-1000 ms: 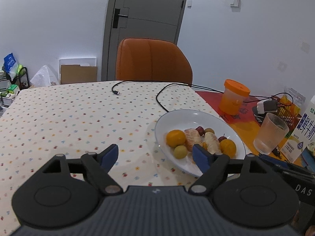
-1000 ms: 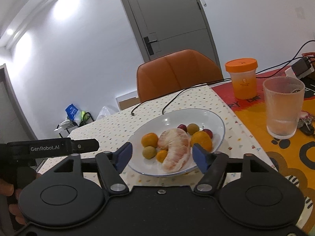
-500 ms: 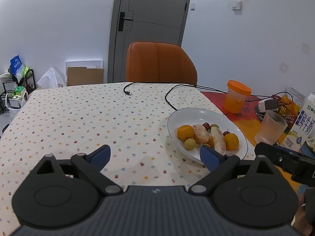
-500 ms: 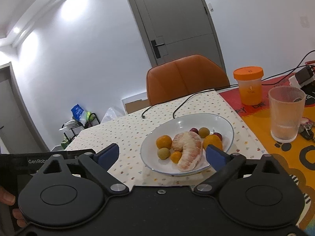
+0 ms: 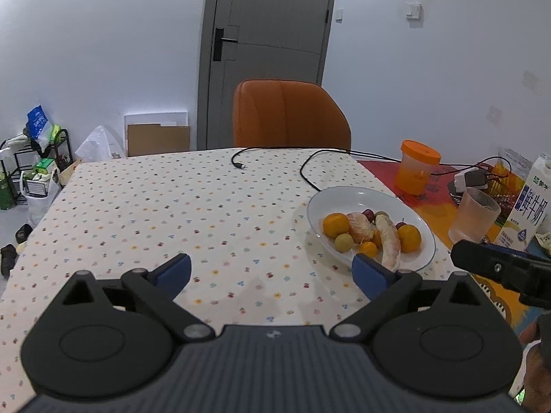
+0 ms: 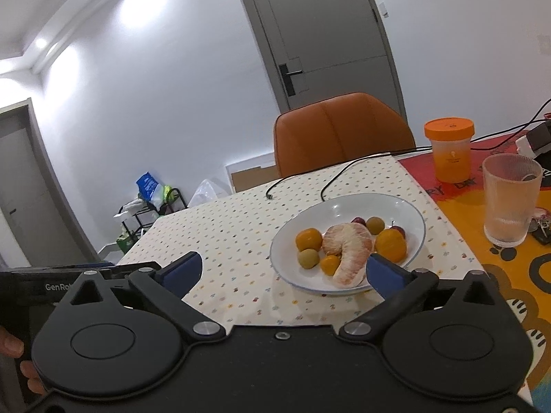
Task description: Organize fruits
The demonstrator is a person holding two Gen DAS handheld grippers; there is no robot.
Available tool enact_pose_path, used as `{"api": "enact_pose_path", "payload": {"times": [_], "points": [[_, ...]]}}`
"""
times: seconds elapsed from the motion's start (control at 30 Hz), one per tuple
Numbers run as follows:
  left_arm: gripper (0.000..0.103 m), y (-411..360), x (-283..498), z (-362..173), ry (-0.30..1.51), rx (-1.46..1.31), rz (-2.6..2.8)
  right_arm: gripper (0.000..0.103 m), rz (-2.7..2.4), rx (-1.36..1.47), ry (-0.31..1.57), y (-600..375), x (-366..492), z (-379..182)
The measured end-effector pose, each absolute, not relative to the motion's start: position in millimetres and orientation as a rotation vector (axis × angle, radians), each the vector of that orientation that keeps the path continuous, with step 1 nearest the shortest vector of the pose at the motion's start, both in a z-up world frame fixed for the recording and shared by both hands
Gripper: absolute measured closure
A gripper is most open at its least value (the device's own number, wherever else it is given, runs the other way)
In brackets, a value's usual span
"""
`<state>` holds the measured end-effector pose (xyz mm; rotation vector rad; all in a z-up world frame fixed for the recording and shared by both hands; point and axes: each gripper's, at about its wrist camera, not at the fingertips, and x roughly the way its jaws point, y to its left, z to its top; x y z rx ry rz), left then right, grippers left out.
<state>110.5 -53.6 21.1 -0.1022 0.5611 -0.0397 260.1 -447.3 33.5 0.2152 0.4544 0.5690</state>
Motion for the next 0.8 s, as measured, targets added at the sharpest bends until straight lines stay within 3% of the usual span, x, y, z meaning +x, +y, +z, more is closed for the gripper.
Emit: {"api": "enact_pose_path", "payload": {"times": [0.8], "points": [[0.003,-14,51,28,0.527,-0.088,0.046,0.000,0.621,0.157,0.469,-427,220,39]]}}
